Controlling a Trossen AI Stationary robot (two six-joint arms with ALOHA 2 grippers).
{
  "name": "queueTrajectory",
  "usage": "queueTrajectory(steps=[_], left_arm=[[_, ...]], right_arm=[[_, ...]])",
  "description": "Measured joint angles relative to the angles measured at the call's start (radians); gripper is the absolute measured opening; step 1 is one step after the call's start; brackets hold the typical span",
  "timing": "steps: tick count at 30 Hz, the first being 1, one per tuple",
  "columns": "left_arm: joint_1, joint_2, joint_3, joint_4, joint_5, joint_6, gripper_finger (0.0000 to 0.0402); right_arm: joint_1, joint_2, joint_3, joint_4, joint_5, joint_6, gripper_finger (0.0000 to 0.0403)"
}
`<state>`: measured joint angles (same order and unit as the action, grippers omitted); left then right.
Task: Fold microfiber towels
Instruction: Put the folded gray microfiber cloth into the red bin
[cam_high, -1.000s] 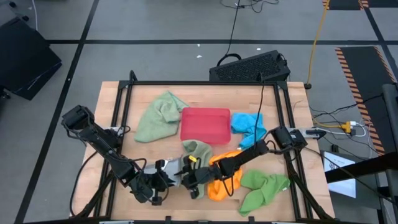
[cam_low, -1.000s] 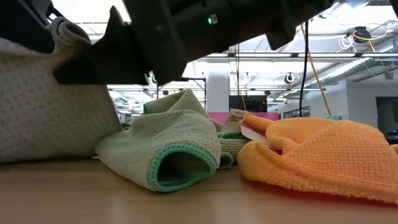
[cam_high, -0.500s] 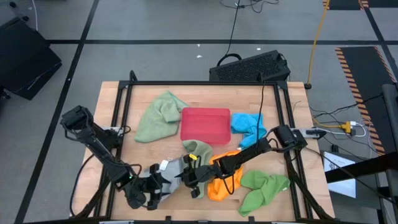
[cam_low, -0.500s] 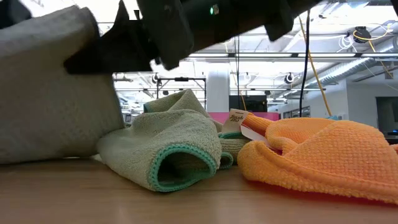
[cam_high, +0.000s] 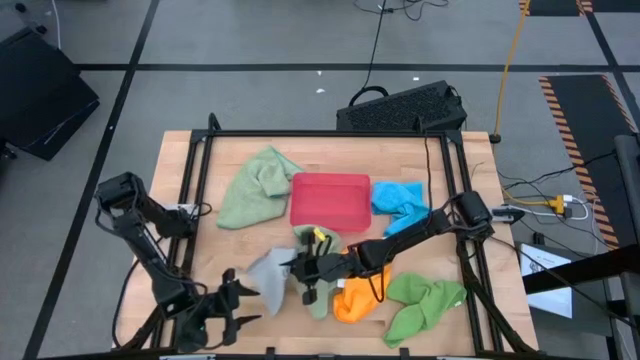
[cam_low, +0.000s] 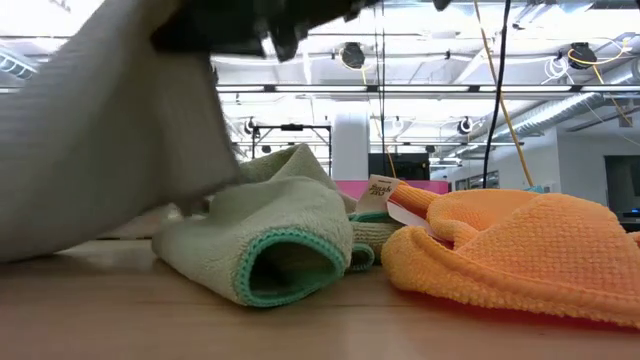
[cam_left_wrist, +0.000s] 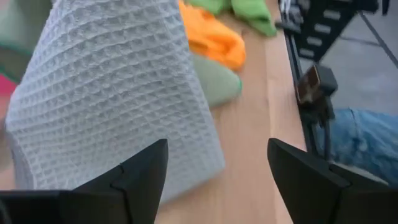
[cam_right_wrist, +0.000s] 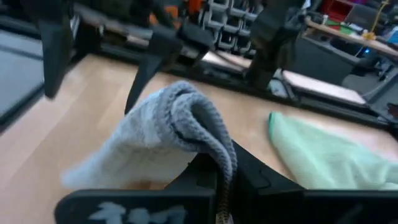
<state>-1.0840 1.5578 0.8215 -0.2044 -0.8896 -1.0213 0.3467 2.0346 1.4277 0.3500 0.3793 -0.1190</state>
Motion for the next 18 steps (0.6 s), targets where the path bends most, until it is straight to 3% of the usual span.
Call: queueTrajectory(steps=[5, 12, 15, 18], left_arm=[[-0.003, 0.0, 0.0, 0.051, -0.184, 0.151, 0.0278], [0.01, 0.0, 0.0, 0.226, -0.566, 0.517, 0.0278], [0.043, 0.0, 0.0, 0.251, -0.656, 0.578, 0.0278], [0.097, 0.0, 0.0, 0.254, -0.664, 0.571, 0.0278]], right_arm=[[-0.023, -0.047, 0.0, -0.075, 0.068, 0.005, 0.0005], [-0.051, -0.179, 0.001, -0.204, 0.125, -0.046, 0.0005], [-0.053, -0.237, 0.0, -0.268, 0.168, -0.101, 0.0005], [-0.054, -0.295, 0.001, -0.323, 0.211, -0.137, 0.0004]])
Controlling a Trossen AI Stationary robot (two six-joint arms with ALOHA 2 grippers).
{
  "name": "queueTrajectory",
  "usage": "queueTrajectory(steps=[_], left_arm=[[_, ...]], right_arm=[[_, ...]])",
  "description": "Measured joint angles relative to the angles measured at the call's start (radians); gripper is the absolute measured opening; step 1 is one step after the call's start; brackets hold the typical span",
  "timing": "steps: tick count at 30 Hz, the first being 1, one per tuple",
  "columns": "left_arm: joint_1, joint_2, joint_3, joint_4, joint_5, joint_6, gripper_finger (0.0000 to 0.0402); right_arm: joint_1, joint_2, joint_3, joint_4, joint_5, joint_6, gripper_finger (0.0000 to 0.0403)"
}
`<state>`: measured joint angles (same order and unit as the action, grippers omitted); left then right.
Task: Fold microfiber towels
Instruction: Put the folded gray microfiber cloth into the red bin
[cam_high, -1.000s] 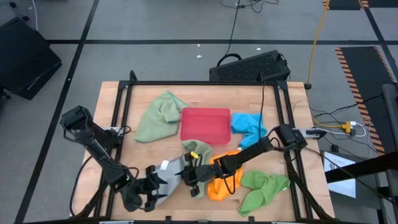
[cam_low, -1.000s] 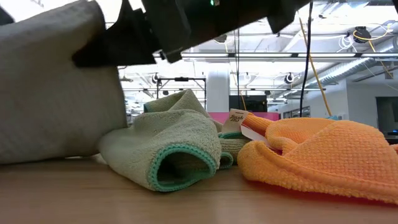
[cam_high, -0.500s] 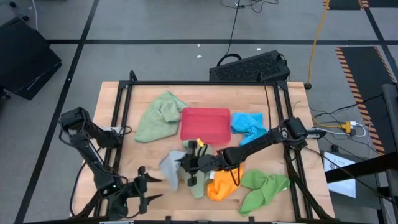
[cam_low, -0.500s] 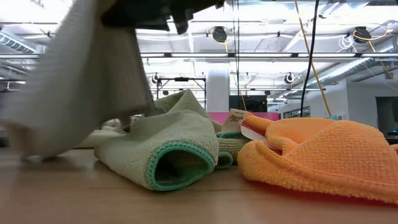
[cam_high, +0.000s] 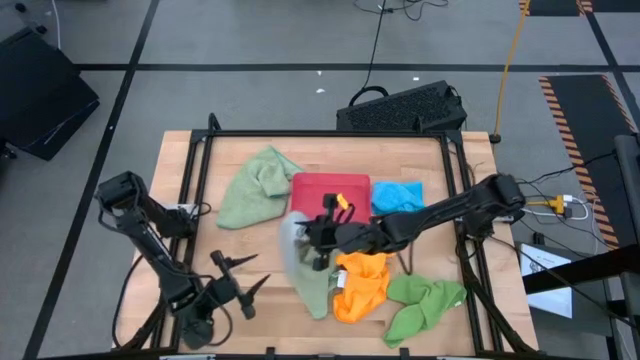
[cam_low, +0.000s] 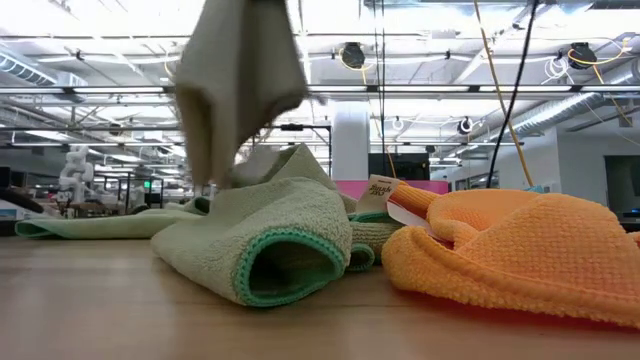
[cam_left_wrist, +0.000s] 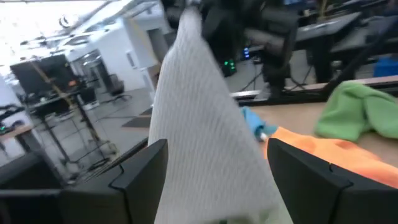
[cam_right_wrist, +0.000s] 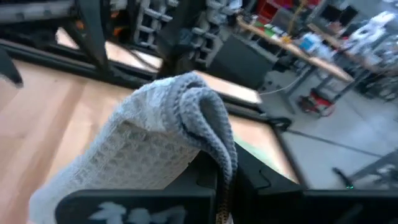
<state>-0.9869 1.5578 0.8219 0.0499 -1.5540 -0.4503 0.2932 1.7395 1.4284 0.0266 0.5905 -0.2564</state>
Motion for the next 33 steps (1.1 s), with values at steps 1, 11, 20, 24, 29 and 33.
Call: queueTrajectory(steps=[1, 11, 20, 24, 29, 33], left_arm=[[0.021, 0.0, 0.0, 0.0, 0.018, -0.008, 0.0278], [0.259, 0.0, 0.0, 0.106, 0.316, 0.051, 0.0278], [0.372, 0.0, 0.0, 0.298, 0.478, 0.265, 0.0289], [0.411, 0.0, 0.0, 0.322, 0.522, 0.264, 0.0298], [0.477, 0.0, 0.0, 0.323, 0.621, 0.257, 0.0296], [0.542, 0.0, 0.0, 0.338, 0.678, 0.266, 0.029]], right_arm=[[0.0, -0.018, 0.0, -0.033, 0.02, -0.007, 0.0004], [-0.014, -0.121, 0.0, -0.353, 0.146, 0.079, 0.0004], [-0.052, -0.216, -0.089, -0.451, 0.113, 0.136, 0.0004], [-0.078, -0.297, -0.155, -0.446, 0.085, 0.14, 0.0004], [-0.112, -0.406, -0.263, -0.389, 0.083, 0.129, 0.0004], [-0.147, -0.489, -0.365, -0.282, 0.029, 0.111, 0.0004]])
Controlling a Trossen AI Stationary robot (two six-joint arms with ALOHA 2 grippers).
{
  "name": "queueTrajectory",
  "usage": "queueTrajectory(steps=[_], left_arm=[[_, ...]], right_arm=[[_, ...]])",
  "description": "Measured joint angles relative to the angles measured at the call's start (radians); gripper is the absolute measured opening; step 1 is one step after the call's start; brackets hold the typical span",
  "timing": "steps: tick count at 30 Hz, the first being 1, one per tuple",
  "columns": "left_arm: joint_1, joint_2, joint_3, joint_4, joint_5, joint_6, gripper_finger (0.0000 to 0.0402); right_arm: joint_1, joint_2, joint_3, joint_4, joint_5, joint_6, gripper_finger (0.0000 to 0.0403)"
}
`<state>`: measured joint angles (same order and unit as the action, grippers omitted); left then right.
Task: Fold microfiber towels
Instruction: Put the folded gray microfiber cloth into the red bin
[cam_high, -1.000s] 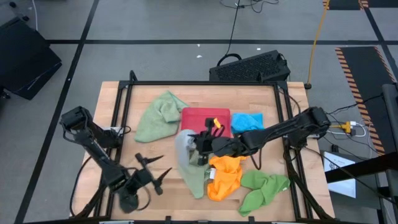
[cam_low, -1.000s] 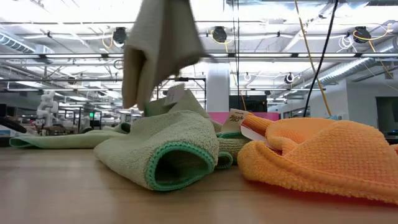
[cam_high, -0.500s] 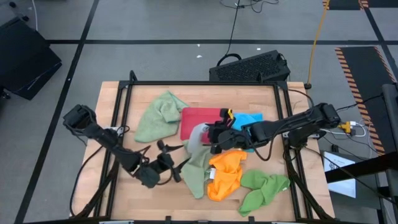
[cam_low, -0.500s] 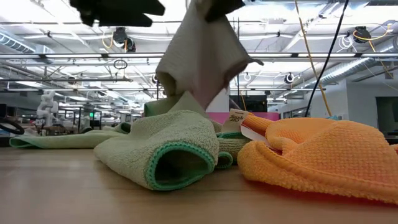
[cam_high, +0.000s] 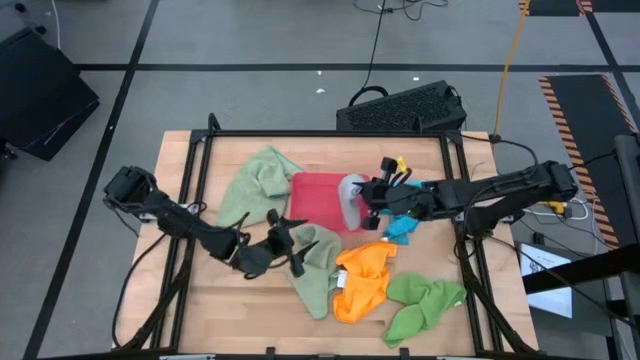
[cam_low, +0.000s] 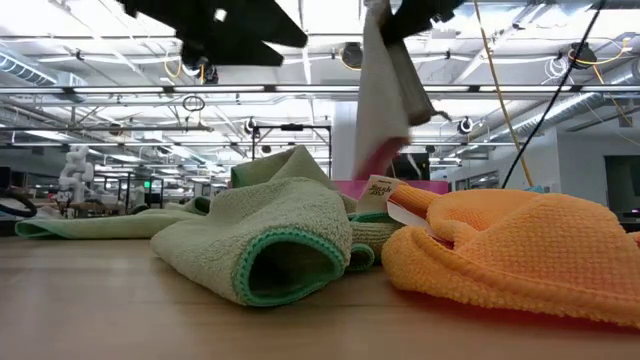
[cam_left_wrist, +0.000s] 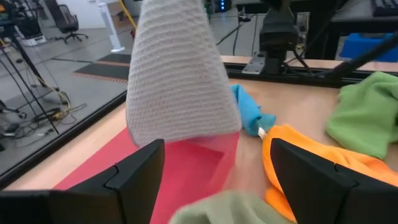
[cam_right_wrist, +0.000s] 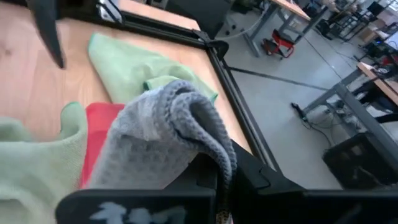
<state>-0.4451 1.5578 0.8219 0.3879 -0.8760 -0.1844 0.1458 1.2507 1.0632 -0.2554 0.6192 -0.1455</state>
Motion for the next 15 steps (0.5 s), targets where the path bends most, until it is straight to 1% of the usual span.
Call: queueTrajectory(steps=[2, 5, 7, 13, 15], left_arm=[[0.036, 0.0, 0.0, 0.015, 0.048, 0.019, 0.0288], [0.084, 0.0, 0.0, 0.043, 0.125, 0.066, 0.0285], [0.11, 0.0, 0.0, 0.065, 0.151, 0.097, 0.0285], [0.181, 0.0, 0.0, 0.138, 0.231, 0.165, 0.029], [0.201, 0.0, 0.0, 0.151, 0.259, 0.178, 0.0297]], right_arm=[[-0.019, -0.032, -0.048, 0.048, -0.021, -0.006, 0.0004], [-0.047, -0.071, -0.098, 0.102, -0.022, -0.027, 0.0004], [-0.069, -0.09, -0.119, 0.125, -0.022, -0.037, 0.0004], [-0.118, -0.094, -0.122, 0.127, -0.025, -0.041, 0.0004], [-0.132, -0.092, -0.122, 0.135, -0.05, -0.036, 0.0004]])
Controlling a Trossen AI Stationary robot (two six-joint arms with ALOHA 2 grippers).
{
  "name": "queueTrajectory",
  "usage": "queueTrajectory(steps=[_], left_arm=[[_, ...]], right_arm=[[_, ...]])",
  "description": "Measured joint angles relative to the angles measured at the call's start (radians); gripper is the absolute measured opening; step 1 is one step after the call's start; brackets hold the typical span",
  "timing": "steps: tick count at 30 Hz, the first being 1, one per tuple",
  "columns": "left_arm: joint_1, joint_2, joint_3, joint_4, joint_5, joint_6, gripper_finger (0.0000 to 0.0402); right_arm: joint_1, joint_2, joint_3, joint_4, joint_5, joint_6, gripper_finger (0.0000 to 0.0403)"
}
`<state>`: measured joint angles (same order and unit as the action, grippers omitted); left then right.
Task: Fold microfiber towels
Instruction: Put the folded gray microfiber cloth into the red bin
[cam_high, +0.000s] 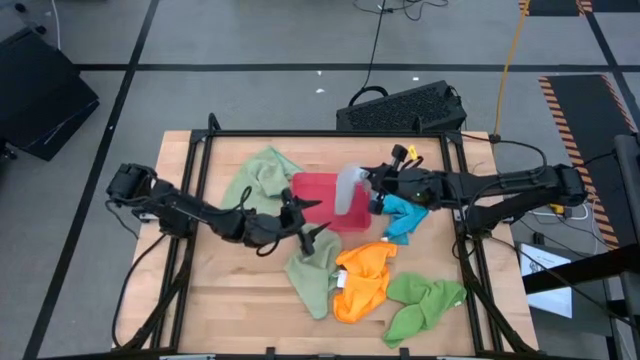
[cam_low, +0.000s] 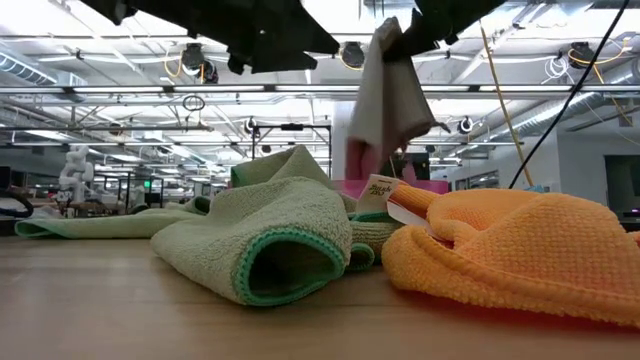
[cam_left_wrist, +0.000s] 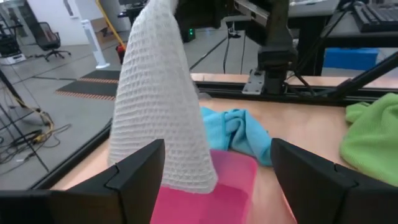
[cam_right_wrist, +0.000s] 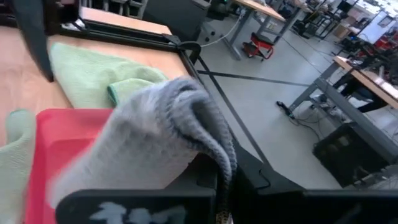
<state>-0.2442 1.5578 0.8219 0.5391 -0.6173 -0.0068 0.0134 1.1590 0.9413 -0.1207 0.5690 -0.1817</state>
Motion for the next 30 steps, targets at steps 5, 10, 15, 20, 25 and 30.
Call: queueTrajectory(steps=[5, 10, 15, 20, 25, 30], left_arm=[[0.034, 0.0, 0.0, 0.002, 0.016, -0.004, 0.0319], [0.05, 0.0, 0.0, 0.008, 0.017, -0.06, 0.0327], [0.048, 0.022, 0.0, -0.002, 0.011, -0.072, 0.0317], [0.048, 0.049, 0.0, -0.016, 0.008, -0.128, 0.0307], [0.04, 0.061, -0.001, -0.101, -0.071, -0.171, 0.031], [0.045, 0.061, 0.0, -0.167, -0.048, -0.225, 0.0324]], right_arm=[[-0.033, 0.005, 0.0, 0.086, -0.057, 0.004, 0.0004], [-0.058, 0.033, 0.0, 0.146, -0.077, -0.013, 0.0004], [-0.067, 0.091, 0.0, 0.191, -0.123, -0.018, 0.0004], [-0.068, 0.154, 0.0, 0.243, -0.131, -0.021, 0.0004], [-0.076, 0.203, 0.0, 0.26, -0.131, -0.014, 0.0004], [-0.083, 0.228, 0.0, 0.286, -0.155, 0.001, 0.0004]])
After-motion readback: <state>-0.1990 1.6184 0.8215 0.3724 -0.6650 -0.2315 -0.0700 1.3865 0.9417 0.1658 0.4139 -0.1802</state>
